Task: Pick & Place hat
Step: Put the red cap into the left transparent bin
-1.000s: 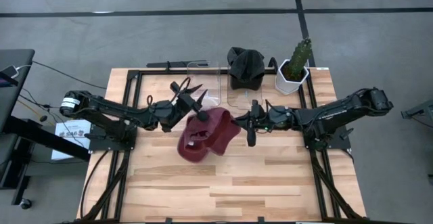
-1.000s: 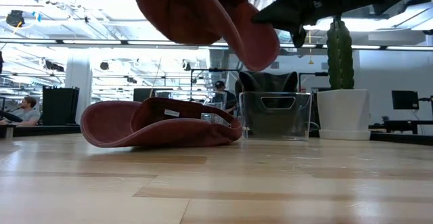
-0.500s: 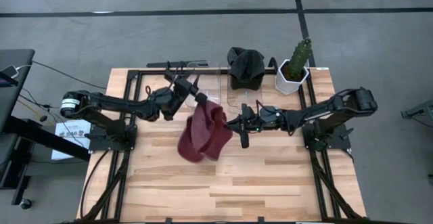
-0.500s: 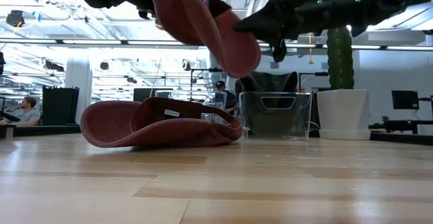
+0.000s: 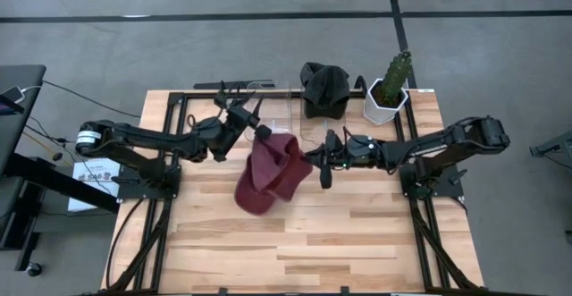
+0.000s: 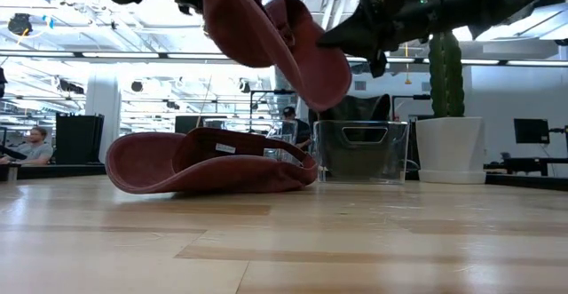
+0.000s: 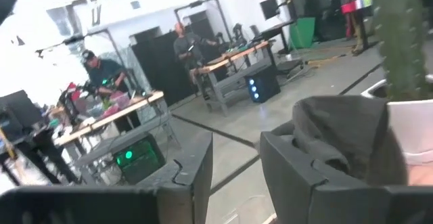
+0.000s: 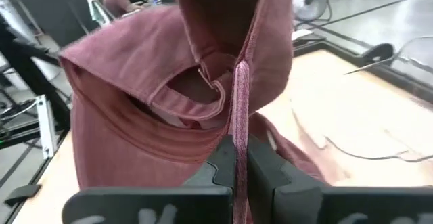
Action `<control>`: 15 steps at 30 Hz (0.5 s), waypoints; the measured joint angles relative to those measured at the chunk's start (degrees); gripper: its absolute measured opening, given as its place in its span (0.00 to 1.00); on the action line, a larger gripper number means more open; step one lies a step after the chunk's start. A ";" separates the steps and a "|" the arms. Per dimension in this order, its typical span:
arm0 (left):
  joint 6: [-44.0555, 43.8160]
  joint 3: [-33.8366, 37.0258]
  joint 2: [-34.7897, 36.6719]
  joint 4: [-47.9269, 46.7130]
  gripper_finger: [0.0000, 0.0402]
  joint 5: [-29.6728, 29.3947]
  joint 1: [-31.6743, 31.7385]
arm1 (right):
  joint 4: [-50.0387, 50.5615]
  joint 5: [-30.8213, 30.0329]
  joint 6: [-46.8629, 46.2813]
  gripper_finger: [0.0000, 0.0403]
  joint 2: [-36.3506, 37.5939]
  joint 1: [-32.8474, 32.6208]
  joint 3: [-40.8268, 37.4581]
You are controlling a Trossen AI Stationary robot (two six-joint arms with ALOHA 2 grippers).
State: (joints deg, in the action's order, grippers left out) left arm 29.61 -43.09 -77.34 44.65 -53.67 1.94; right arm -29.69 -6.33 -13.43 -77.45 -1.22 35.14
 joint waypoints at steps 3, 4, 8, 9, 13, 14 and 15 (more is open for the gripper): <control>3.99 -0.02 2.60 0.09 0.30 0.33 -2.02 | 1.90 -0.09 -0.02 0.01 1.57 1.10 0.02; 5.42 -0.02 3.50 0.00 0.30 0.40 -2.70 | 2.31 -0.11 -0.01 0.01 1.94 1.39 0.02; 8.82 -0.02 6.93 0.10 0.30 0.57 -5.51 | 3.30 -0.10 0.05 0.01 3.03 2.22 0.02; 8.92 -0.02 7.59 0.09 0.30 0.78 -6.27 | 3.60 -0.10 0.05 0.01 3.13 2.39 0.02; 8.74 -0.02 8.23 -0.04 0.30 4.42 -9.00 | 3.76 -0.10 0.09 0.01 3.21 2.48 0.02; 8.17 -0.02 7.92 0.12 0.30 6.33 -9.29 | 3.77 -0.10 0.09 0.01 3.21 2.46 0.02; 7.41 -0.02 7.55 0.10 0.30 8.58 -9.32 | 3.76 -0.10 0.09 0.01 3.21 2.47 0.02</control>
State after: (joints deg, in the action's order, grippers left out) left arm 37.01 -43.11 -69.79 44.75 -45.09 -7.38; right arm -25.93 -6.44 -13.34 -74.24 1.25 35.16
